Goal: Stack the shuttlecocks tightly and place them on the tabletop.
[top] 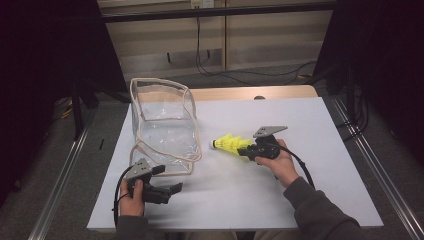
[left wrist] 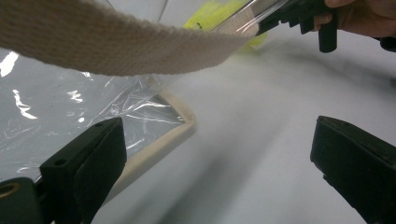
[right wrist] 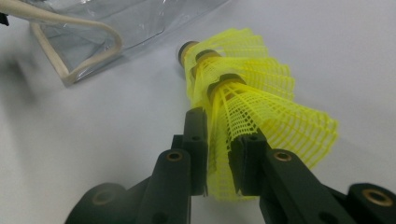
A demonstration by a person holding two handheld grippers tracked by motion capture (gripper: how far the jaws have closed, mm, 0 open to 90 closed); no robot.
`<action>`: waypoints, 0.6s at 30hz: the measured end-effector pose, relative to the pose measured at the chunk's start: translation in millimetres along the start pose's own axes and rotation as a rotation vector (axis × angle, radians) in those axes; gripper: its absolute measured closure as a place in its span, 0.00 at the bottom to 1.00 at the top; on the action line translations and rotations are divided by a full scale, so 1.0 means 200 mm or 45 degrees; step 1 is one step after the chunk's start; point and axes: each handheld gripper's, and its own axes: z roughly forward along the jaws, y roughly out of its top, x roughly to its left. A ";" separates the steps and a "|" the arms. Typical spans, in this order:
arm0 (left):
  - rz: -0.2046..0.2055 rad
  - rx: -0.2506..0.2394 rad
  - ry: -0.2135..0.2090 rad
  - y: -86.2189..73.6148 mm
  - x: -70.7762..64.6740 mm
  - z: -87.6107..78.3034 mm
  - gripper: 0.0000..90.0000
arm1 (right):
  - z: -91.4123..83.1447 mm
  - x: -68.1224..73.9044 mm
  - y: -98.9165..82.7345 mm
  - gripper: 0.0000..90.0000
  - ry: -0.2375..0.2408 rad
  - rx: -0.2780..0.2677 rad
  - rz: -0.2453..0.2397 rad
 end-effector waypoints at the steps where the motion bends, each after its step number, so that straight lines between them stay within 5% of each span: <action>1: -0.001 -0.001 0.001 0.00 0.00 0.00 0.04 | 0.00 0.00 0.00 0.85 0.001 0.002 -0.002; 11: 0.002 0.002 0.003 0.00 0.00 0.00 0.04 | -0.02 0.01 -0.03 0.83 -0.004 0.023 -0.008; 18: 0.000 0.002 0.002 0.00 0.00 0.00 0.04 | -0.02 0.01 -0.03 0.98 0.007 0.005 0.003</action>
